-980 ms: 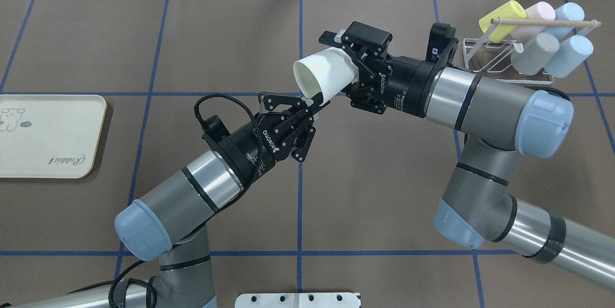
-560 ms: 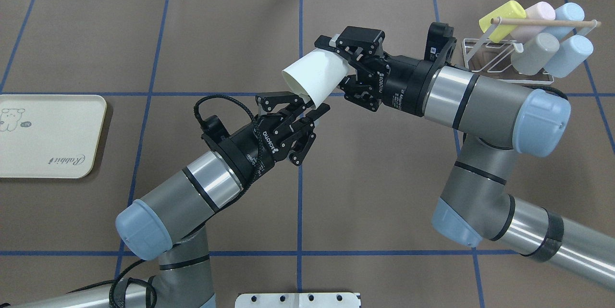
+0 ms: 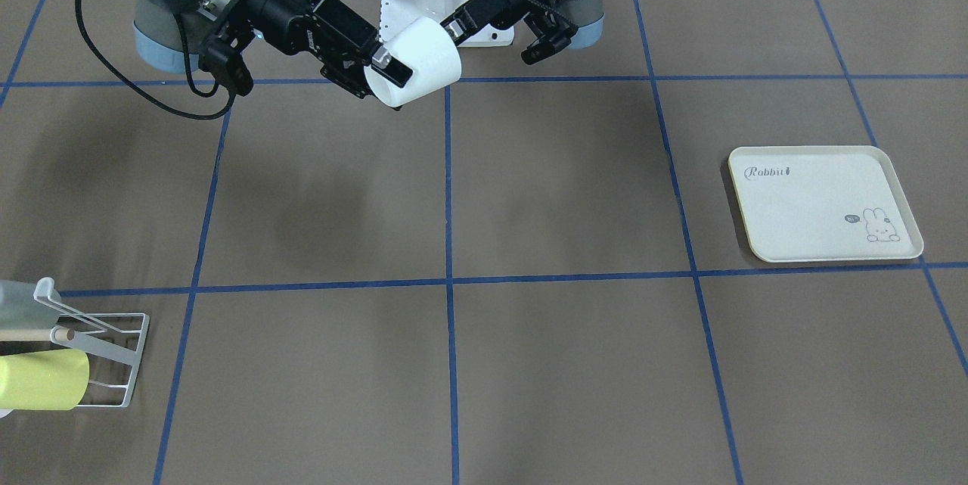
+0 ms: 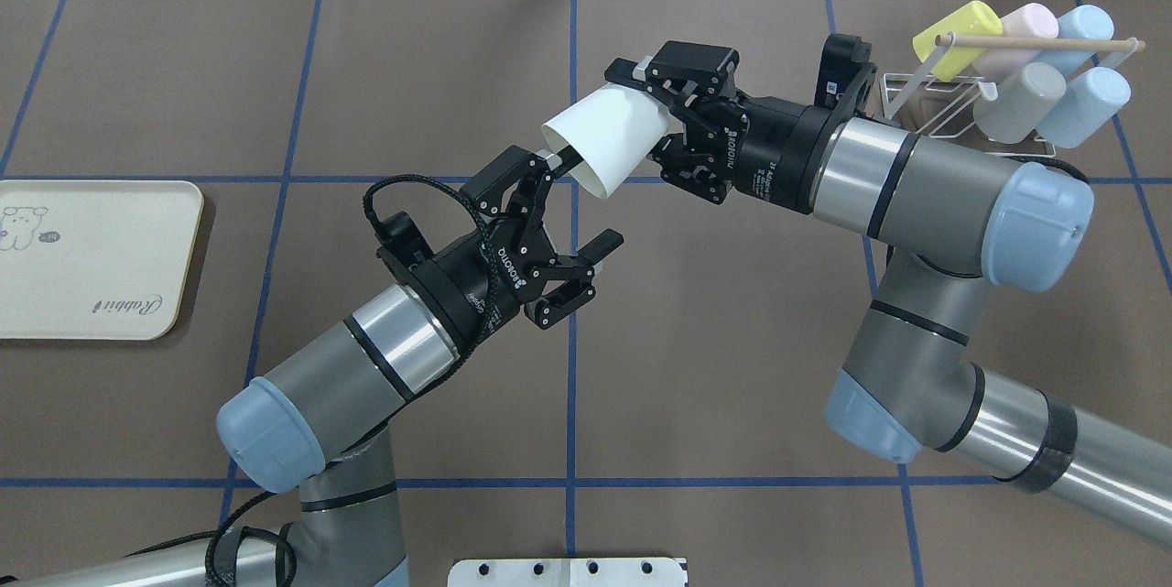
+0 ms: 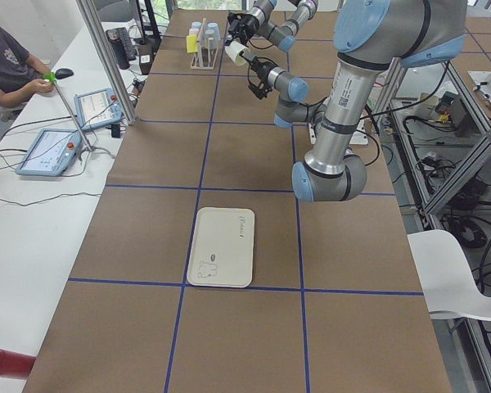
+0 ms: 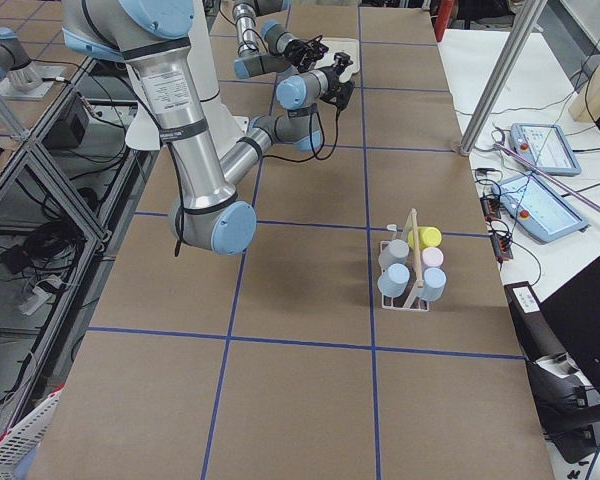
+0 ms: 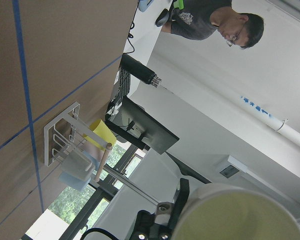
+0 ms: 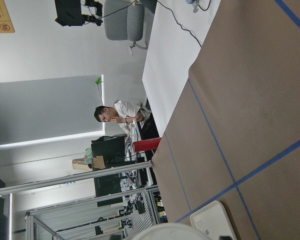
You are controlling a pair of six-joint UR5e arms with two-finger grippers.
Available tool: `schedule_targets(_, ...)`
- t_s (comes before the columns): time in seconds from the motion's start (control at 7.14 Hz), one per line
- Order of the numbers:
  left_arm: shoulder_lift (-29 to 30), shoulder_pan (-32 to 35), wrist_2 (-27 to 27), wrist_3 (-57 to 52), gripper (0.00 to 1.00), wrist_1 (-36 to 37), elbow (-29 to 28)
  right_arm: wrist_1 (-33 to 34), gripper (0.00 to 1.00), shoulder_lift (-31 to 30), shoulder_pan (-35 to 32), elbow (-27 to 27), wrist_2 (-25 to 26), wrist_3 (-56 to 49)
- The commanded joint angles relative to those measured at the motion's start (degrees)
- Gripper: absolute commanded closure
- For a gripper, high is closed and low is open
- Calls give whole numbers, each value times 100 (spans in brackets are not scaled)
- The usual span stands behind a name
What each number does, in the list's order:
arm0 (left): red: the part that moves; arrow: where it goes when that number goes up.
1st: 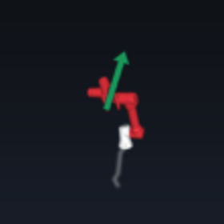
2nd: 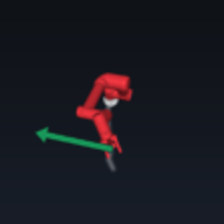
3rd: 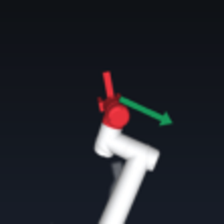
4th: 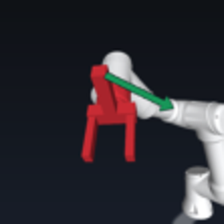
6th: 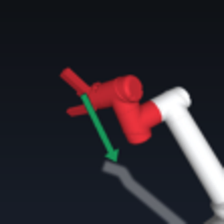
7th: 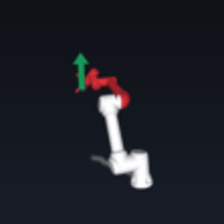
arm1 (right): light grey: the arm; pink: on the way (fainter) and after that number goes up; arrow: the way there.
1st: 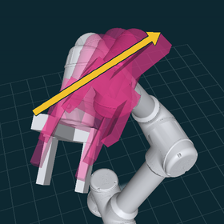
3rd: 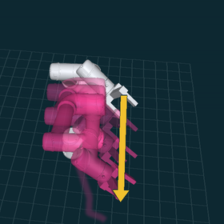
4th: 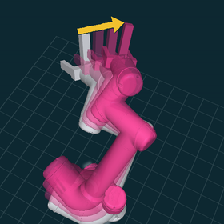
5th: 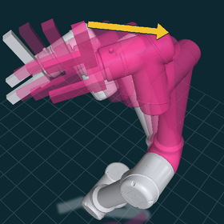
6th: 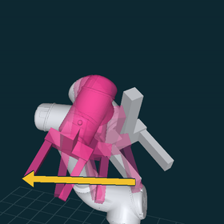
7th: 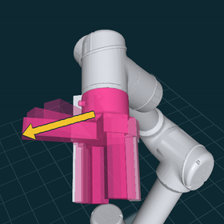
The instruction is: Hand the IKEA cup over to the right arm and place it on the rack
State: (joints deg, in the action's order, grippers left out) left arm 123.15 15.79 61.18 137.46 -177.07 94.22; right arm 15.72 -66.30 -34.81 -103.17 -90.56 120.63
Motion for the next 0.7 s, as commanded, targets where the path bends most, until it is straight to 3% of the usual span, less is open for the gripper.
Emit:
schedule_targets(0.0, -2, 11, 8, -44, 0, -3, 9, 1, 100, -32, -436, 164, -6, -74)
schedule_targets(0.56, -11, 64, 87, -1473, 0, 41, 26, 97, 100, -181, -1578, 675, -32, -1065)
